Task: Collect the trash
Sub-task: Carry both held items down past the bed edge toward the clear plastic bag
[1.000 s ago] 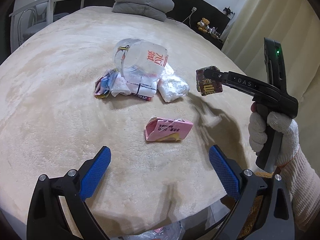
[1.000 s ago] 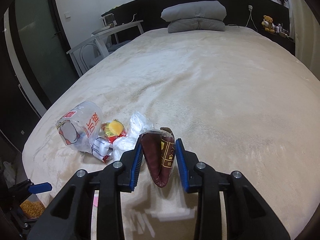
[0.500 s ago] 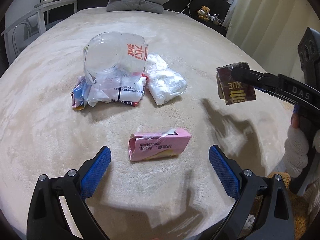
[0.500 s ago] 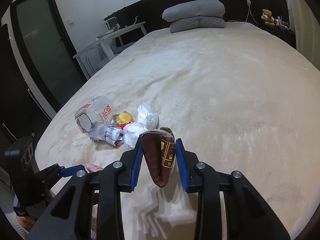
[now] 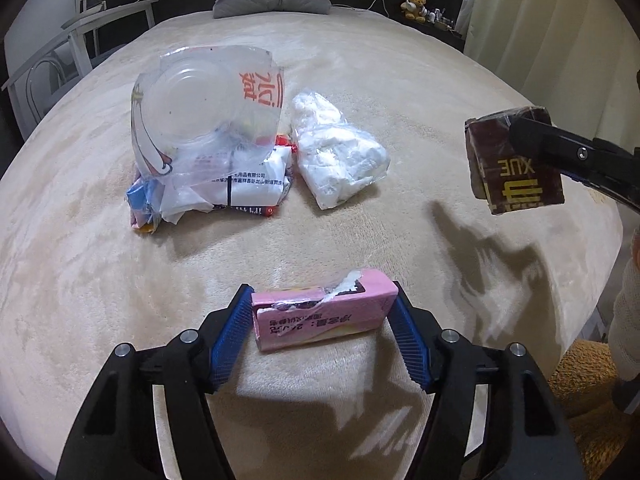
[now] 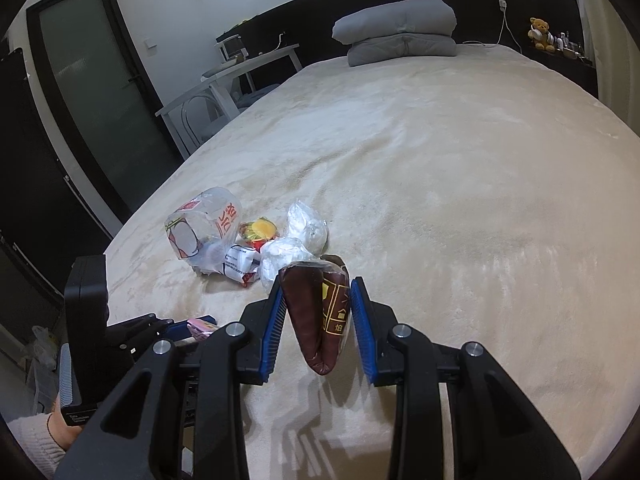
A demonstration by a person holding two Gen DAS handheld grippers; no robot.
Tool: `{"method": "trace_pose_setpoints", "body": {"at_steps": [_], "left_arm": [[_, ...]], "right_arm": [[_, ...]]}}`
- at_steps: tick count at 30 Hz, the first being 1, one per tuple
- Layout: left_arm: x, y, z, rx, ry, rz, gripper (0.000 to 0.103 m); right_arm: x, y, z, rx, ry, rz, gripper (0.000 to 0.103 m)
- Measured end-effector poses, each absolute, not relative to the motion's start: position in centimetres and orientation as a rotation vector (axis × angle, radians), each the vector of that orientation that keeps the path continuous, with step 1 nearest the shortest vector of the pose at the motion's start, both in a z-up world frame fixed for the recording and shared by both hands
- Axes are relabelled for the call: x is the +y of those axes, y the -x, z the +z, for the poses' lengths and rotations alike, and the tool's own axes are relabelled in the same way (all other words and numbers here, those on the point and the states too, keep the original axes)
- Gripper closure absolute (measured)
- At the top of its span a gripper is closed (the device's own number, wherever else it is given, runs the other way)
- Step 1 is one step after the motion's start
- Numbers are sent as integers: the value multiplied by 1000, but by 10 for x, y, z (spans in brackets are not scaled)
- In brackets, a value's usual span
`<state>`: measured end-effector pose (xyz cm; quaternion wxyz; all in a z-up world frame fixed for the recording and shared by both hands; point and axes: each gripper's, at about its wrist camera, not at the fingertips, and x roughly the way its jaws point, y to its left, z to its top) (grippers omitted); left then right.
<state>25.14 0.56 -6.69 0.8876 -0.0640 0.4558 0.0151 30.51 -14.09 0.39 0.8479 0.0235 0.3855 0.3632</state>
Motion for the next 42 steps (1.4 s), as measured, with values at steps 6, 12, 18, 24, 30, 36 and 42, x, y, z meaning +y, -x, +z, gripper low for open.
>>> {"method": "trace_pose_setpoints", "body": {"at_steps": [6, 12, 18, 24, 30, 36, 42], "left_arm": [[19, -241, -64, 934, 177, 43, 37], [18, -226, -56, 887, 189, 32, 37], [19, -203, -45, 832, 203, -2, 37], [14, -184, -35, 790, 218, -29, 37], [16, -162, -28, 751, 235, -46, 37], [17, -140, -22, 716, 259, -56, 37], [14, -114, -22, 697, 290, -66, 37]], "right_arm": [[-138, -304, 2, 819, -43, 759, 70], [-139, -302, 0, 818, -47, 745, 69], [-145, -296, 0, 821, -64, 728, 69], [-150, -282, 4, 809, -100, 731, 69], [-152, -258, 5, 805, -113, 749, 69], [-156, -234, -1, 820, -120, 755, 69], [-165, -204, -6, 828, -143, 763, 69]]}}
